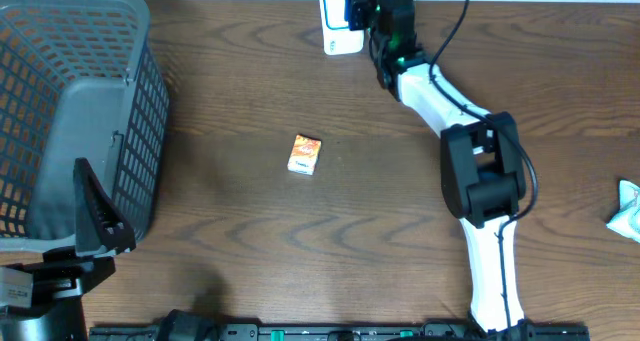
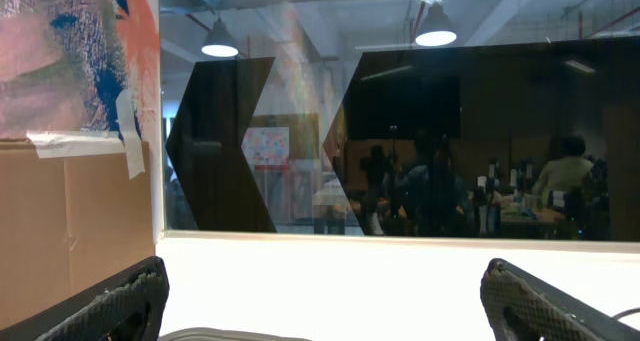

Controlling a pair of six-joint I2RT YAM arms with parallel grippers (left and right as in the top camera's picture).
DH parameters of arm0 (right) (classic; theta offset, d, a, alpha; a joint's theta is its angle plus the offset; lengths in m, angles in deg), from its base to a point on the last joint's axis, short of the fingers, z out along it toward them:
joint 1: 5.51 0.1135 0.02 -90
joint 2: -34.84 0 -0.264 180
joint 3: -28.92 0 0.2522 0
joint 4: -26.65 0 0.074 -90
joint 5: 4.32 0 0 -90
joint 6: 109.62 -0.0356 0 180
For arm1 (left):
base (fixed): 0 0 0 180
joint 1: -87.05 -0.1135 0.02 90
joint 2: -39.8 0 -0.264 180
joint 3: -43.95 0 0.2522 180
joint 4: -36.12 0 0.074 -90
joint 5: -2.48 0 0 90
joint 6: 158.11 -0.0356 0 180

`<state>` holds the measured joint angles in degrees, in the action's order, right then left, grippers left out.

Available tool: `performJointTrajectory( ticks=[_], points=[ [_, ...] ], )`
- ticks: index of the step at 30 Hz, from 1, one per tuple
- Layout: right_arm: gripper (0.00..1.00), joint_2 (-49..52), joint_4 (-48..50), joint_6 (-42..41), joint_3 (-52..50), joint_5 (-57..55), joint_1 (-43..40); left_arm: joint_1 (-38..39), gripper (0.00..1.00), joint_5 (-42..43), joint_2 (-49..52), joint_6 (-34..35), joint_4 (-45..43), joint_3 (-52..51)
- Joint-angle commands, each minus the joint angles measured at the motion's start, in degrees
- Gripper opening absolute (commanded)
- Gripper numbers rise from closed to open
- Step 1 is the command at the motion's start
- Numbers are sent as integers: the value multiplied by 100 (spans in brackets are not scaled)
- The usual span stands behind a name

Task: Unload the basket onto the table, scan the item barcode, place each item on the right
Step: 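Hold the jar label in front of the scanner, then carry the jar off toward the table's right side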

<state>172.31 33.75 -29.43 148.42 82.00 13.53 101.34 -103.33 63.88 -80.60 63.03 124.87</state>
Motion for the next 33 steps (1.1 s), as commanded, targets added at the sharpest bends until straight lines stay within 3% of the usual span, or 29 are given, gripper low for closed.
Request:
performJointTrajectory(
  ticks=[1, 15, 21, 26, 33],
  points=[
    [62, 11, 142, 109, 96, -72, 179, -28, 99, -76, -46, -76, -17, -20],
    [60, -251, -621, 393, 98, -79, 348, -28, 99, -76, -46, -76, -24, -20],
    [59, -1392, -2485, 520, 98, -74, 249, -28, 99, -76, -46, -76, -83, -20],
    [60, -2516, -4859, 518, 98, -79, -61, -28, 99, -76, -46, -76, -92, -20],
    [58, -3263, -7219, 70, 98, -70, -1377, -28, 99, 260, -140, -52, -490, -17]
  ],
)
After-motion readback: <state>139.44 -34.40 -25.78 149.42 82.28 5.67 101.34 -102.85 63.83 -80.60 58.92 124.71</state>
